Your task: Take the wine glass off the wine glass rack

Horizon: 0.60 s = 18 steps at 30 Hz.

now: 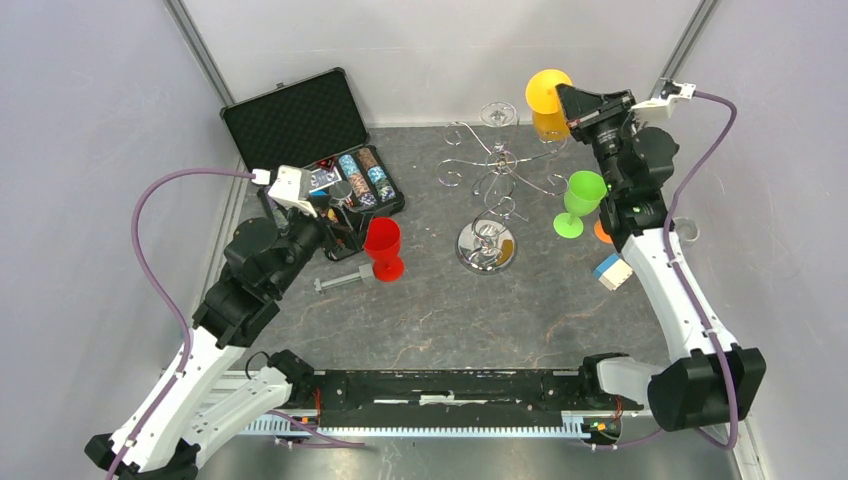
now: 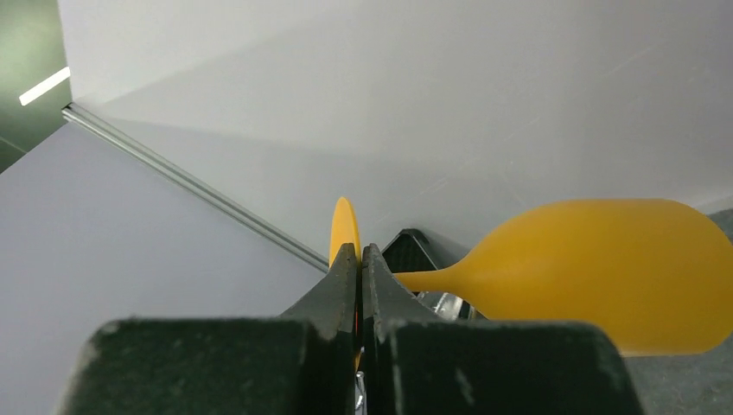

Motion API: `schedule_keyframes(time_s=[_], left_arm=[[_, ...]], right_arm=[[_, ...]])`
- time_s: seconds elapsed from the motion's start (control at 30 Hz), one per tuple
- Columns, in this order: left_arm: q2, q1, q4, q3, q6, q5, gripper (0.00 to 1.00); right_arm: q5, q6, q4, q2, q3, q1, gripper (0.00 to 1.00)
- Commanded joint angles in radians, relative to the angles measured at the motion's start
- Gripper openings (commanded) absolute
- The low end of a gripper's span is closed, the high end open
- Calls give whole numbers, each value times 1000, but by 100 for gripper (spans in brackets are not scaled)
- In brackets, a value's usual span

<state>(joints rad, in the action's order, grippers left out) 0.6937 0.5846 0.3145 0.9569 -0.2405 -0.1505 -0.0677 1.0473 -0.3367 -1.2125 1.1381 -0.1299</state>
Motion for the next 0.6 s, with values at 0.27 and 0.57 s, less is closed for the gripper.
schedule_keyframes(time_s=[0.27,0.57], left_arm=[[26,-2,-45,60,-103,110,100],[196,-3,-236,121,-408,457,100]], right_arm=[[-88,-45,-106,185,42,2,0],[-275,167,-171,259,17,2,0]])
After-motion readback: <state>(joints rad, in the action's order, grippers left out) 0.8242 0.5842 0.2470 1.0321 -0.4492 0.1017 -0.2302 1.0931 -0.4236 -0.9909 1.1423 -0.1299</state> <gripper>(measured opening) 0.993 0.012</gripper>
